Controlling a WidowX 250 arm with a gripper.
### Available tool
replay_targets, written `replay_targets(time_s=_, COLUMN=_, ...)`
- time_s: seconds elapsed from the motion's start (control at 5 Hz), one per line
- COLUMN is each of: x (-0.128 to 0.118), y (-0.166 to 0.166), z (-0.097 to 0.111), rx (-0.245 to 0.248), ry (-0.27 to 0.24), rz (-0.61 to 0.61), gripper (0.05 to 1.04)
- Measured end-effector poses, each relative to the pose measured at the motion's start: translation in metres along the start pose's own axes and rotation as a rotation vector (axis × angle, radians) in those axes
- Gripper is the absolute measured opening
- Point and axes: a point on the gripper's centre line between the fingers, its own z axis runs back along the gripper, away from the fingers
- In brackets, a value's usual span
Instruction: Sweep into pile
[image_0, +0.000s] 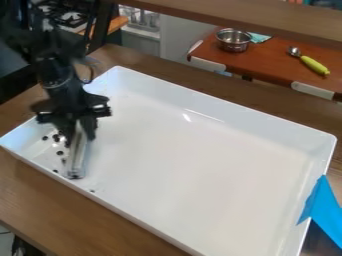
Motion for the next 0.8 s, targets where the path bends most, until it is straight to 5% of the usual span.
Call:
replay_targets(time_s=0.2, x=0.003, y=0.016, z=0.003, rx=0.048, ry=-0.063, rz=-0.005, gripper=0.370)
replay_targets(time_s=0.4, x=-0.004, y=0.013, z=0.011, rx=0.019, ry=-0.042, rz=-0.003, gripper=0.370)
replay_targets(time_s=0.8, x=-0.012, y=-0.083, z=0.053, rx=-0.183, ry=0.124, rz=0.176, gripper=0.370)
